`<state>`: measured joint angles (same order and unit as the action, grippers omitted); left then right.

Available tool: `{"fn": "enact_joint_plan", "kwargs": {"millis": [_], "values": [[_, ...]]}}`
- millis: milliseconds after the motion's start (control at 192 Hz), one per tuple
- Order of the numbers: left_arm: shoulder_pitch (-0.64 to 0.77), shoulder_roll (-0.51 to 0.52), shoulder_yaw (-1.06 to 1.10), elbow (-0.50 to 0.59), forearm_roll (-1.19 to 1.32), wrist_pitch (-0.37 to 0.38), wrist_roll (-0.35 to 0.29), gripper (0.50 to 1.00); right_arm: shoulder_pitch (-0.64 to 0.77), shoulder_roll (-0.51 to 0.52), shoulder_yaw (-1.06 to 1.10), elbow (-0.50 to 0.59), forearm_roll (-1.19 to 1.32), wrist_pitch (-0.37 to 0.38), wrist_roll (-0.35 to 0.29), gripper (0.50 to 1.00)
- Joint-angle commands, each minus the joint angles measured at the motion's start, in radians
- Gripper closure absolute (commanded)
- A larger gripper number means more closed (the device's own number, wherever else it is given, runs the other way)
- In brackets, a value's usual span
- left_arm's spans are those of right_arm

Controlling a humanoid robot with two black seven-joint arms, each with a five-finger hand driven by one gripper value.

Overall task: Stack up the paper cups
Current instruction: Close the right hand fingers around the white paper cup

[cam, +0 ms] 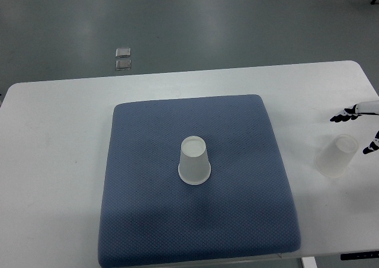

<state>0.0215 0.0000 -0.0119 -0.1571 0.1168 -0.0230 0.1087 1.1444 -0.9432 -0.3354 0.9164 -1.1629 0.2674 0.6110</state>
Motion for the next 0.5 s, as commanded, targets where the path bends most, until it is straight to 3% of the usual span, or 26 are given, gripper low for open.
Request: {"fn": "enact_joint_plan", "kwargs": {"millis": [0, 495], "values": [[0.0, 0.0, 0.001, 0.001, 0.001, 0.0, 0.0, 0.5, -0.006, 0.006, -0.008, 0.004, -0.001, -0.014, 0.0, 0.581], [0.0, 0.0, 0.0, -0.001, 0.0, 0.0, 0.0, 0.5, -0.058, 0.044, -0.008, -0.002, -0.011, -0.027, 0.0, 0.595]]}}
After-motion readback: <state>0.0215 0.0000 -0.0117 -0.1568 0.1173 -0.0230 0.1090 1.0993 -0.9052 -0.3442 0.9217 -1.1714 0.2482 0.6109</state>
